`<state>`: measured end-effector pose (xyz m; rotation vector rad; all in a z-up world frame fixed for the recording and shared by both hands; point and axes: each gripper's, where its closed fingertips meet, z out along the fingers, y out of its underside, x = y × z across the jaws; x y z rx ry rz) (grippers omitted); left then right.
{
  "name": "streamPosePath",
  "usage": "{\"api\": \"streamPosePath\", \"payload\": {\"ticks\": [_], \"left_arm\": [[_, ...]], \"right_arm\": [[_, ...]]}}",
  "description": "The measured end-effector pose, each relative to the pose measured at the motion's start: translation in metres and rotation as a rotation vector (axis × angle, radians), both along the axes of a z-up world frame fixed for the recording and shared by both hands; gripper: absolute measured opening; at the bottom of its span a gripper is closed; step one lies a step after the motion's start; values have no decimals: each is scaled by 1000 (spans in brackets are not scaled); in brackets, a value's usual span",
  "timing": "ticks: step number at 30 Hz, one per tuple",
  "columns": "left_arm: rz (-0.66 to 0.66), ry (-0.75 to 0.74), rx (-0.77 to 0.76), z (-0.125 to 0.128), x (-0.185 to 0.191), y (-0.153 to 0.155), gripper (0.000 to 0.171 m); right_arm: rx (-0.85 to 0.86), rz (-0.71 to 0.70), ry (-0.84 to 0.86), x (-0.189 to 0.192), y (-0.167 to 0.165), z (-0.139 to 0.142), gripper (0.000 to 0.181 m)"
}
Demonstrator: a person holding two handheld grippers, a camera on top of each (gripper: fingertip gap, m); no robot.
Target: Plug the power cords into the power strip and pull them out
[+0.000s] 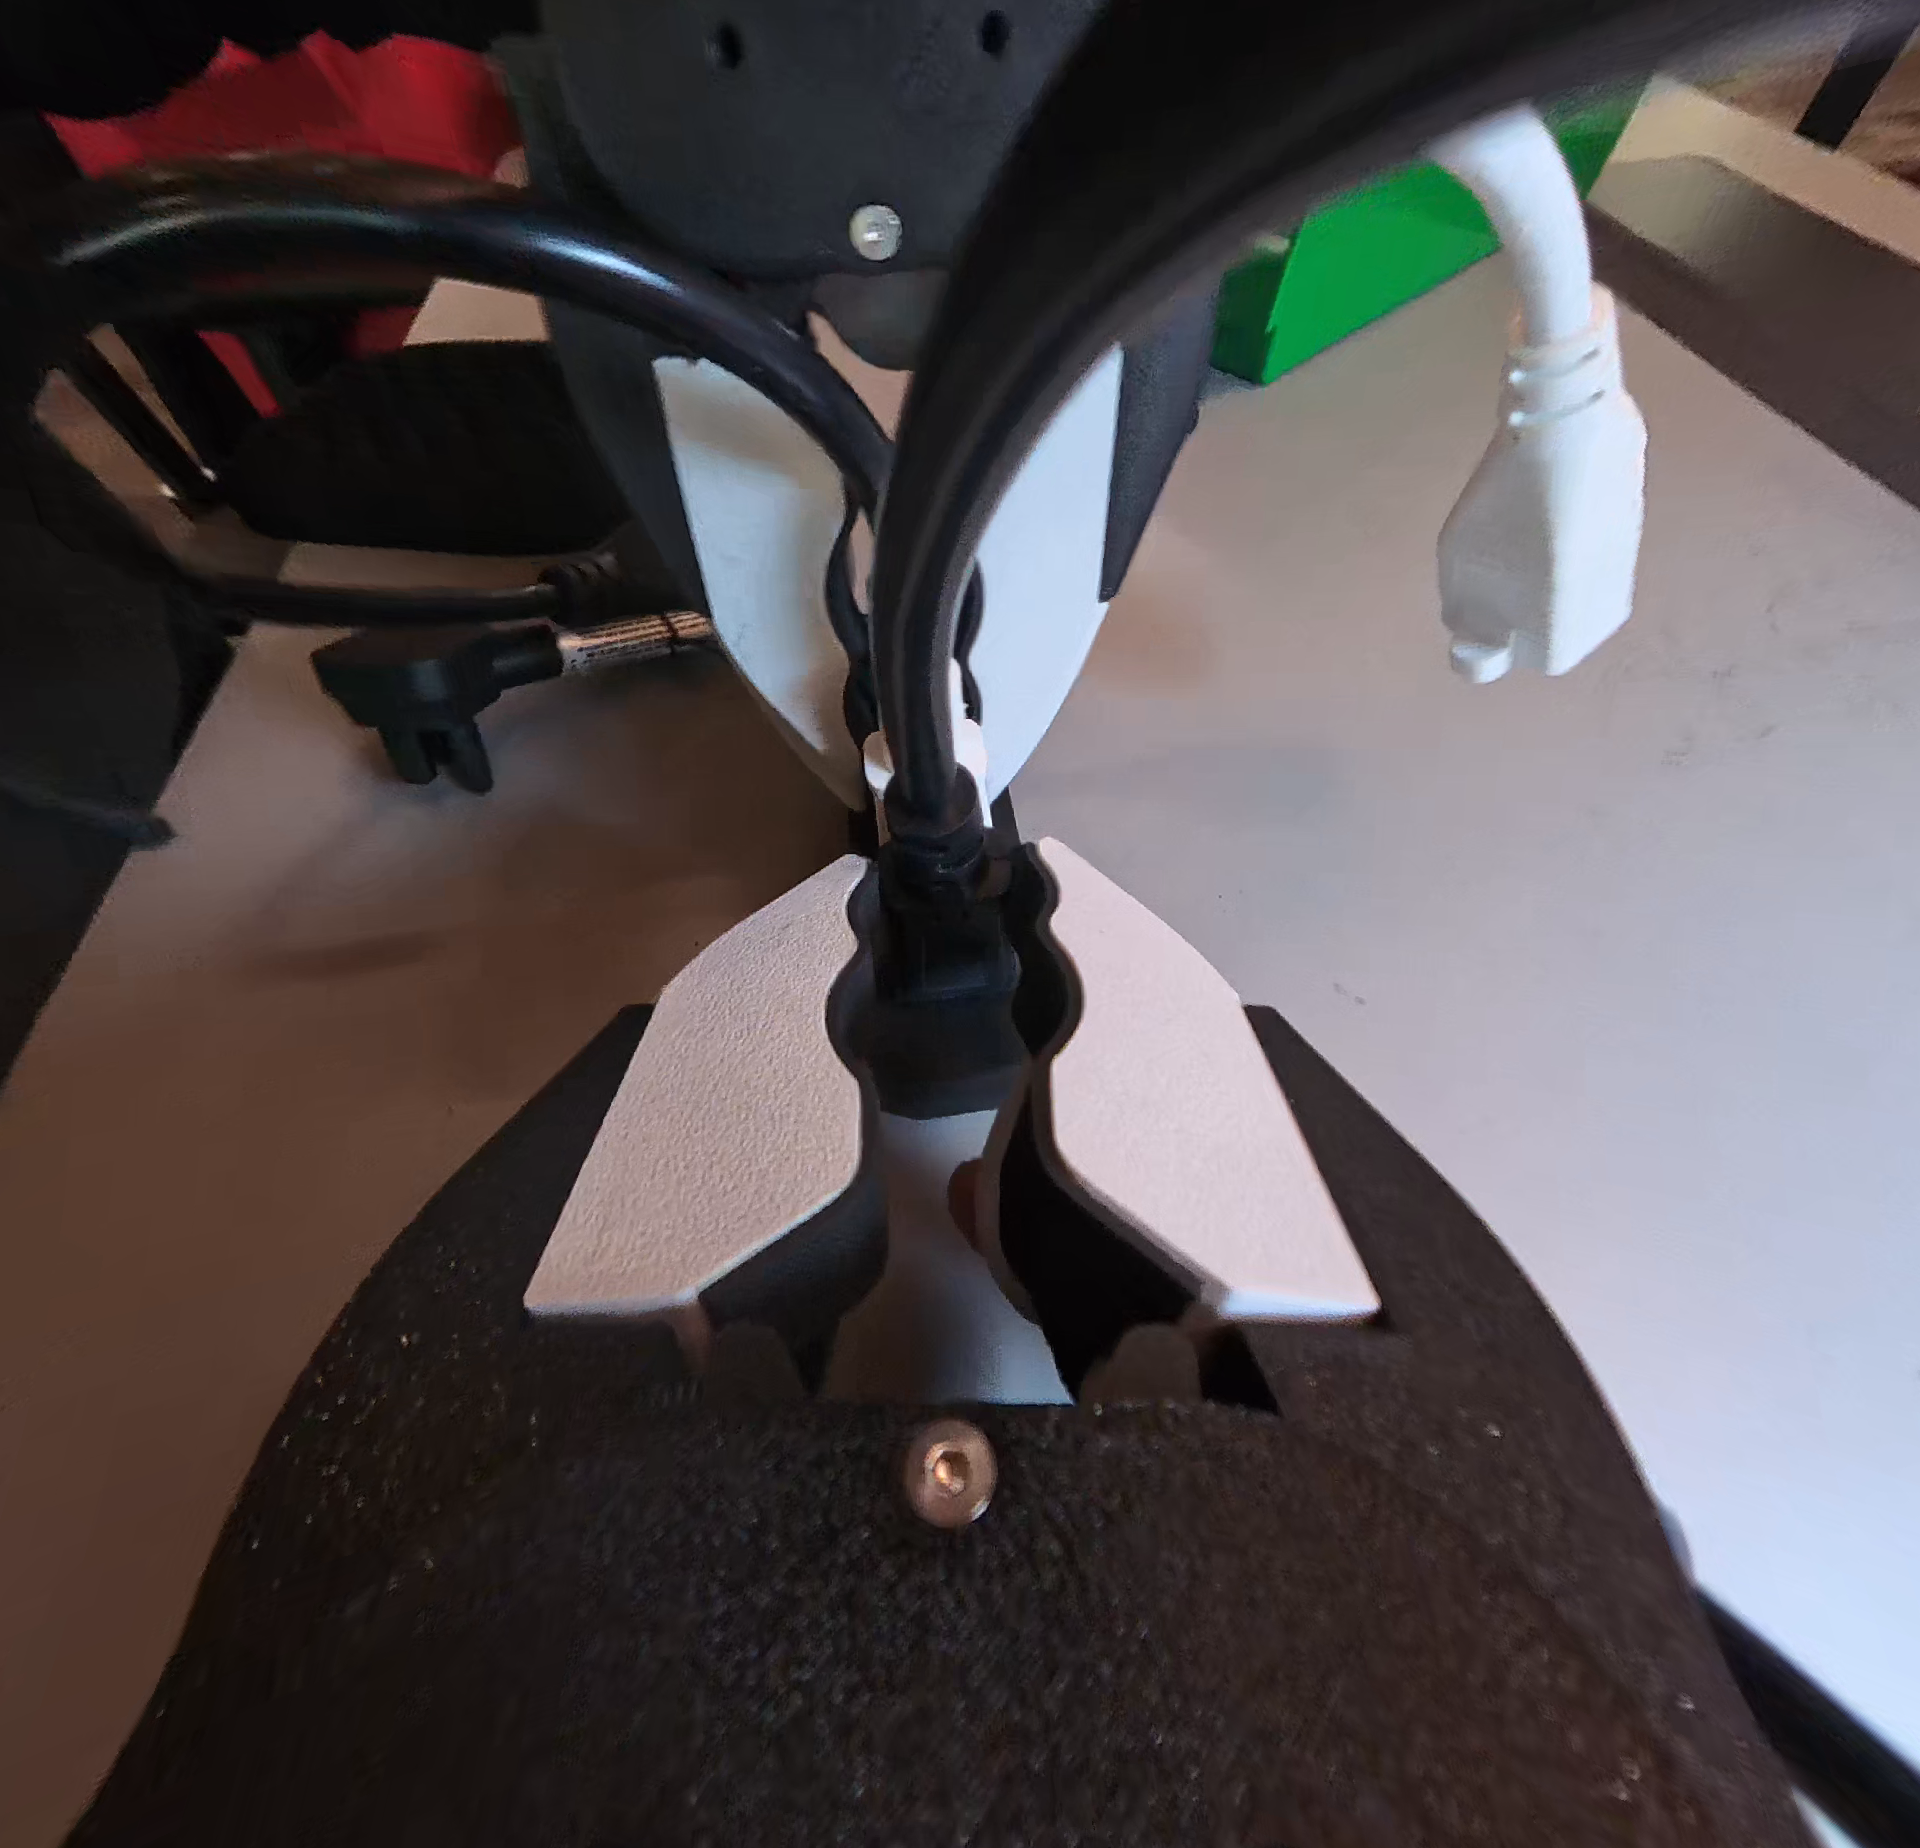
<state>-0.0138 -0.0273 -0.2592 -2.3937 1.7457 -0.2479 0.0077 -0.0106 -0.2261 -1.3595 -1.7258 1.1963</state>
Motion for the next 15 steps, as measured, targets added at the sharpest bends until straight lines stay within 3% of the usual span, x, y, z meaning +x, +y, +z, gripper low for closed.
{"api": "streamPosePath", "payload": {"ticks": [10,13,15], "left_arm": [[-14,85,-51,0,-7,-1,20],[21,66,-42,1,-4,5,21],[-7,95,-75,0,-9,1,20]], "right_arm": [[34,-20,19,-3,-8,2,23],[-69,-37,22,-3,4,5,22],[-17,-34,18,-7,-5,3,23]]}}
